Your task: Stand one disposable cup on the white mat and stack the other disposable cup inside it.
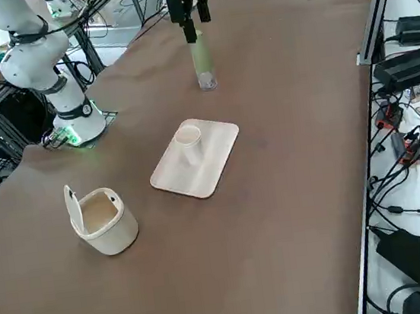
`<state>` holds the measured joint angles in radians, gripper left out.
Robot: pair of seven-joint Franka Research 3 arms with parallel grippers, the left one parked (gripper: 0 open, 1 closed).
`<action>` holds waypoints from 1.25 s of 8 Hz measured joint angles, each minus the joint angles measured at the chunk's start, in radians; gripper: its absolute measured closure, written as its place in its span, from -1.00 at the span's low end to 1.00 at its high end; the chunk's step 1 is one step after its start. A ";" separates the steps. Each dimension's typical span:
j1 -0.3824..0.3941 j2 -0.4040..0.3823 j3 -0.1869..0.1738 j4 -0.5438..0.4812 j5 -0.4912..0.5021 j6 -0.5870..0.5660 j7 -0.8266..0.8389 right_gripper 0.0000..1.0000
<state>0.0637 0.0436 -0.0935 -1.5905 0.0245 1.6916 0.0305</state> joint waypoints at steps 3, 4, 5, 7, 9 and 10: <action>0.005 0.000 0.012 0.057 0.010 -0.042 -0.001 -0.99; 0.005 0.000 0.013 0.059 0.010 -0.060 -0.001 -0.99; 0.005 -0.001 0.013 0.061 0.010 -0.075 -0.001 -0.99; 0.004 -0.009 0.009 0.065 0.010 -0.080 -0.001 -0.99; 0.003 -0.026 0.002 0.066 0.010 -0.107 -0.003 -0.99; 0.003 -0.034 0.001 0.066 0.009 -0.125 -0.003 -0.99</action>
<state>0.0663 0.0094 -0.0925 -1.5243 0.0339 1.5666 0.0274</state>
